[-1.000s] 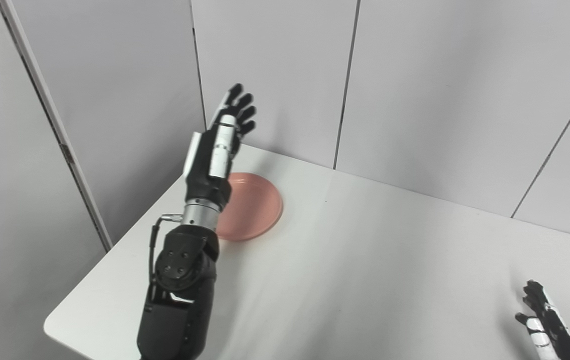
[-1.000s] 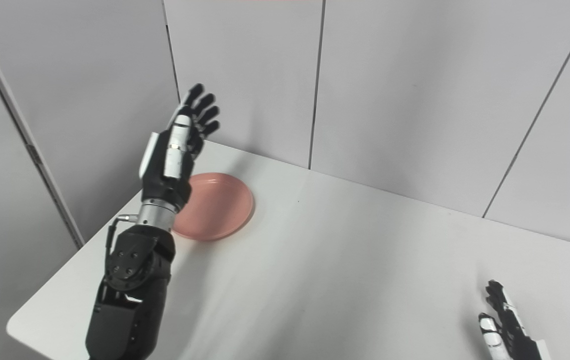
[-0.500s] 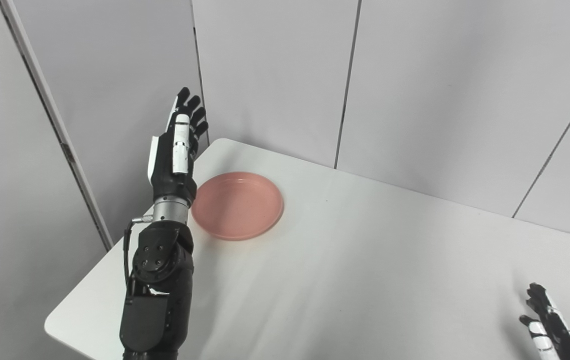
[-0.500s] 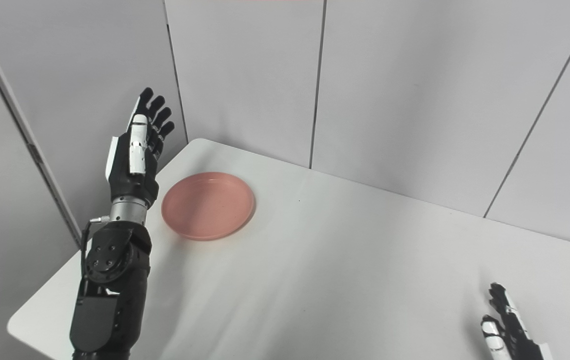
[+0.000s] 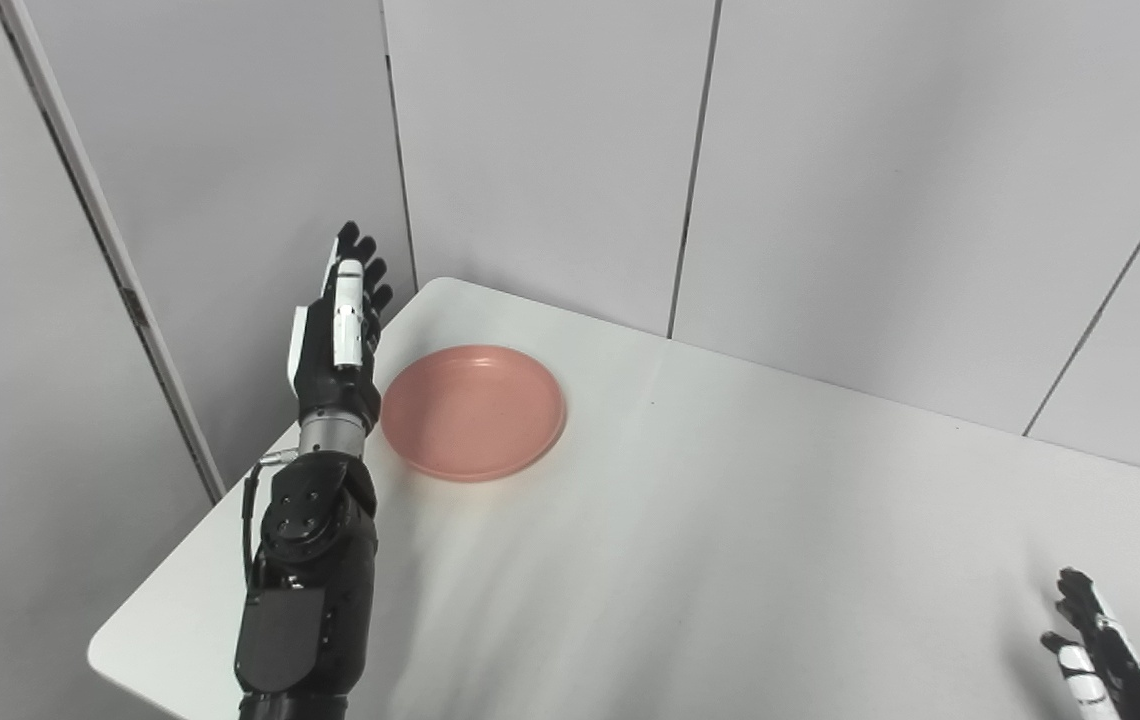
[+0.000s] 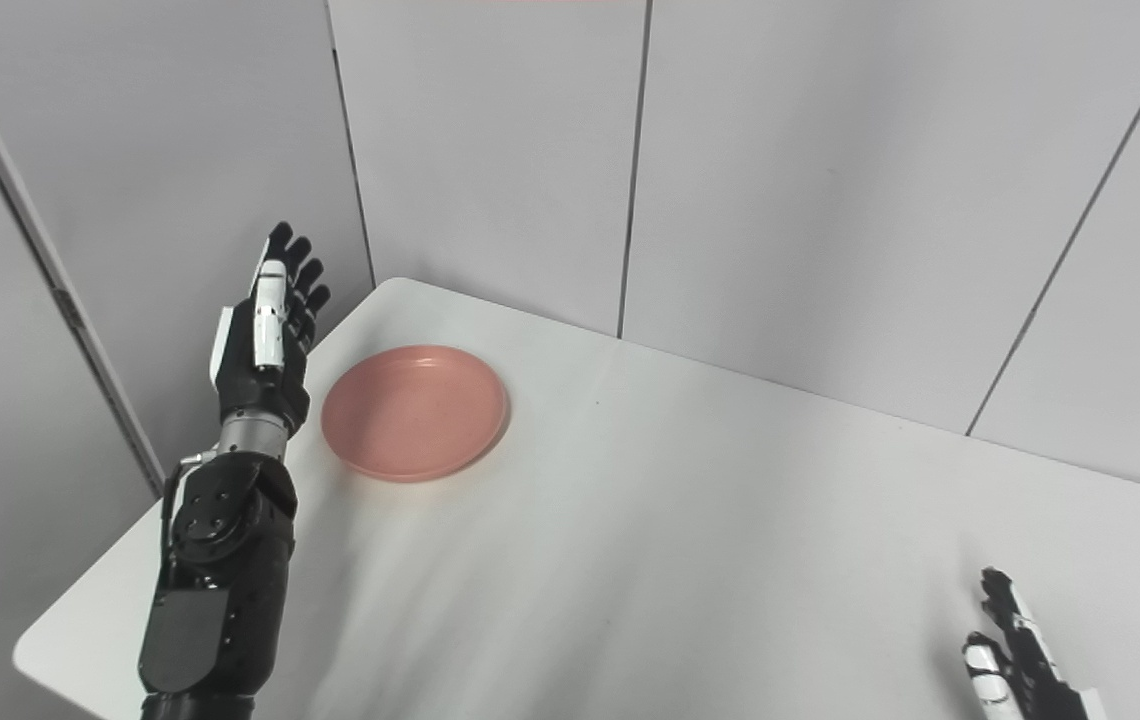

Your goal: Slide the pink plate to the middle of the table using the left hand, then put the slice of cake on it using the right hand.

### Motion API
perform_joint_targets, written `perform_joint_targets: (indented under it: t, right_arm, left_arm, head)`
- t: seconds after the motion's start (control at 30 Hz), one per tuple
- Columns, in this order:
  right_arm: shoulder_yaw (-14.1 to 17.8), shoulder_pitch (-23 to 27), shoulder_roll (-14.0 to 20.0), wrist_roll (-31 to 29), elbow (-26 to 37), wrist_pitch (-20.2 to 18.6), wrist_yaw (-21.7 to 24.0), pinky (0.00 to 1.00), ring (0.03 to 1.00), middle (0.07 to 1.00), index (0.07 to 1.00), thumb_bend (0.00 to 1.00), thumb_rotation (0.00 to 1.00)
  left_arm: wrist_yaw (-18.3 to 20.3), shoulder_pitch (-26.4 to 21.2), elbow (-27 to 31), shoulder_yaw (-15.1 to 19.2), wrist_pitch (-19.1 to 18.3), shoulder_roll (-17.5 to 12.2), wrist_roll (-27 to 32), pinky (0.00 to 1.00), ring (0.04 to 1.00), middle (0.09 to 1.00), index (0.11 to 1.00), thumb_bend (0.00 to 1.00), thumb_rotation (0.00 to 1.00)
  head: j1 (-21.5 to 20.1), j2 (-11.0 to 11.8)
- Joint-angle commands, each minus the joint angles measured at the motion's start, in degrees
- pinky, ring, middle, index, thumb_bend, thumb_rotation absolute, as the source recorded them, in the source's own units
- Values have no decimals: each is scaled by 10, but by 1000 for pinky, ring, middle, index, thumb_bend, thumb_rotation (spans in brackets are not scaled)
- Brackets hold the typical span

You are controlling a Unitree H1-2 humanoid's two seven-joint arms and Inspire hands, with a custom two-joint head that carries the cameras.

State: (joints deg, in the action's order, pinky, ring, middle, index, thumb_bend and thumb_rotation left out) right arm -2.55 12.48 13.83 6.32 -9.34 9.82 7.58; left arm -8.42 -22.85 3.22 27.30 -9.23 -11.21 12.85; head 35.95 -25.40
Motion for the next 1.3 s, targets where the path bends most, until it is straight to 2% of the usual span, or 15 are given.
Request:
perform_joint_targets:
  t: [0.0, 0.17, 0.53, 0.6, 0.8, 1.27]
  right_arm:
    - [7, -9, 11, 1, -1, -11, -1, 957, 964, 964, 953, 235, 1000]
    - [9, -9, 12, -6, -4, -5, 1, 960, 964, 962, 948, 233, 1000]
    - [11, -10, 10, -5, 6, -23, -1, 962, 968, 964, 952, 228, 1000]
    - [14, -10, 6, -2, 9, -32, -7, 951, 957, 952, 938, 255, 1000]
    - [14, -10, 6, 5, 4, -26, -12, 942, 950, 943, 930, 317, 1000]
    - [17, -12, 5, 0, 11, -31, -10, 955, 953, 944, 930, 301, 1000]
  left_arm:
    - [-8, -19, 0, 7, 28, -17, 10, 965, 979, 989, 977, 348, 1000]
    - [-4, -21, -22, 15, 34, -19, 26, 983, 993, 995, 987, 345, 1000]
    - [-14, -22, -62, 24, 43, -28, 35, 1000, 1000, 1000, 997, 317, 1000]
    - [-17, -22, -66, 25, 45, -29, 37, 1000, 1000, 1000, 997, 318, 1000]
    - [-23, -22, -76, 24, 49, -31, 44, 1000, 1000, 1000, 1000, 310, 1000]
    - [-23, -26, -114, 25, 50, -34, 54, 1000, 999, 1000, 1000, 307, 1000]
  head:
    - [3, -2]
    - [4, -3]
    - [9, -4]
    - [10, -5]
    - [13, -5]
    - [16, -7]
